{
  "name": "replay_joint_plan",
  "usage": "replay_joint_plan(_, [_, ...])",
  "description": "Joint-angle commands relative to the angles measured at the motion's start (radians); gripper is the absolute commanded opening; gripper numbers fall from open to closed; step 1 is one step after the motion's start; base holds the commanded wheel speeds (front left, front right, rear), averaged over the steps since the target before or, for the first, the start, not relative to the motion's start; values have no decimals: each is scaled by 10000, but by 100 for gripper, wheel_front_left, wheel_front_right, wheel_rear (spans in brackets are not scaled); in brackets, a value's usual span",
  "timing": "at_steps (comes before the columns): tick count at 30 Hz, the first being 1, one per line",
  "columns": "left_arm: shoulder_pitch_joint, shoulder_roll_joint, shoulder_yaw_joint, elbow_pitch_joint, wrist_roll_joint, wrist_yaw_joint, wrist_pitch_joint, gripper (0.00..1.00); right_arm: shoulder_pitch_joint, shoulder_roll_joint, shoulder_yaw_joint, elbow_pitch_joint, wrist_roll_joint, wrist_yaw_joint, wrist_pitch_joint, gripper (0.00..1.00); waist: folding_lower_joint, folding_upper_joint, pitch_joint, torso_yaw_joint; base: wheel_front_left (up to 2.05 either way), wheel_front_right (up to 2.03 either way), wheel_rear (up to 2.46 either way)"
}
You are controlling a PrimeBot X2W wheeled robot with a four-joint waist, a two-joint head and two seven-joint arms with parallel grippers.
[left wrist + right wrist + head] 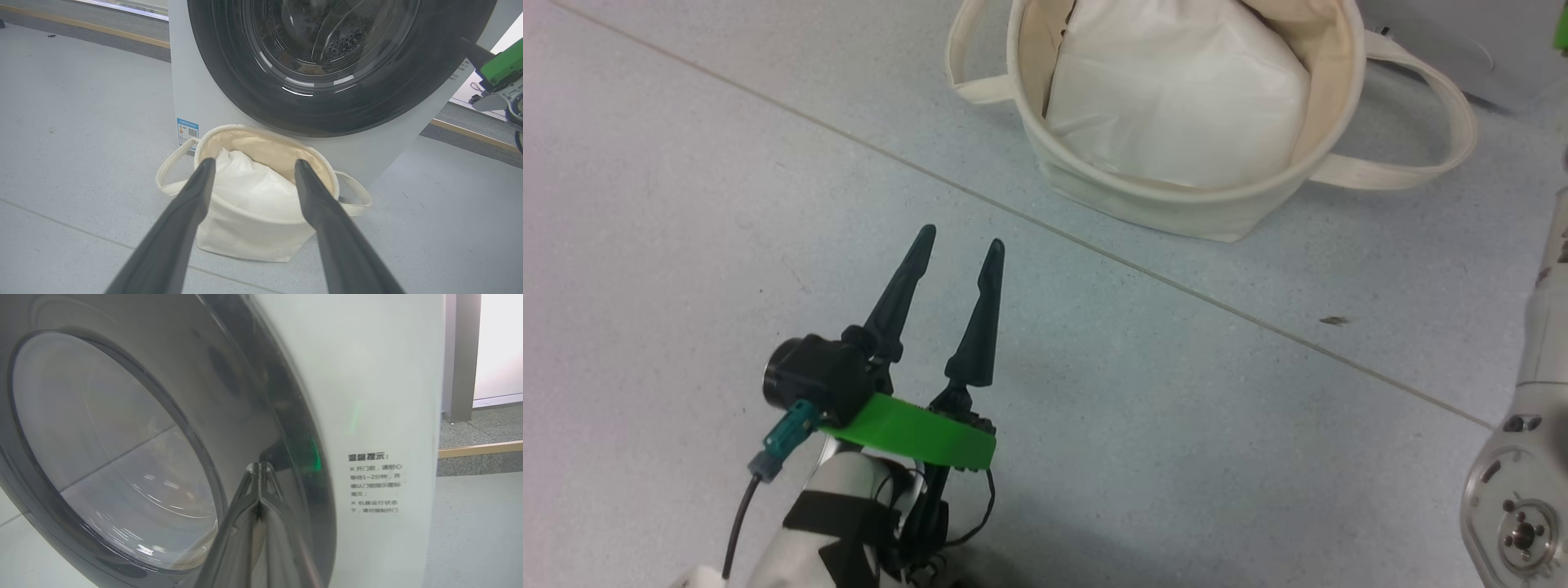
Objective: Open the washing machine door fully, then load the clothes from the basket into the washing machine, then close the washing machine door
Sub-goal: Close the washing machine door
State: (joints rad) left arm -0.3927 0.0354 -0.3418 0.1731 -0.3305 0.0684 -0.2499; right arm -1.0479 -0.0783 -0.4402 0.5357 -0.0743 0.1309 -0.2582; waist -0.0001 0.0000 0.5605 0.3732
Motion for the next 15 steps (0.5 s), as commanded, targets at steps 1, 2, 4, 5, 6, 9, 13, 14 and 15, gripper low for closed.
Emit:
replay_joint_plan(1, [-117,149,303,-322,4,-59,-118,100,-613,-16,162,-237,-207,-2,-36,0,1,0,50,-12,0,0,0])
replay_joint_plan(2, [-135,148,308,-320,22,-65,-118,100,-701,-31,128,-184,-255,-2,-36,0,1,0,77,-13,0,0,0])
replay_joint_plan(4, [-170,148,327,-314,55,-67,-118,100,-865,-69,72,-95,-350,-2,-36,0,1,0,131,-6,0,0,0])
replay_joint_plan(5, [-184,148,346,-315,61,-60,-118,100,-935,-86,61,-61,-381,-2,-36,0,1,0,156,2,0,0,0])
replay_joint_plan(6, [-195,148,365,-318,59,-54,-118,100,-996,-101,57,-29,-401,-2,-36,0,1,0,182,9,0,0,0])
replay_joint_plan(9, [-220,148,375,-305,46,-48,-118,100,-1104,-165,61,54,-415,-2,-36,0,1,0,243,29,0,0,0])
replay_joint_plan(13, [-222,148,387,-242,22,-42,-118,100,-928,-120,190,11,-102,-2,-36,0,1,0,108,14,0,0,0])
replay_joint_plan(14, [-151,148,445,-158,55,-51,-118,100,-573,-49,465,-83,110,-2,-36,0,1,0,-120,-67,0,0,0])
replay_joint_plan(15, [-109,148,488,-104,90,-65,-118,100,-334,-6,646,-160,243,-2,-36,0,1,0,-265,-125,0,0,0])
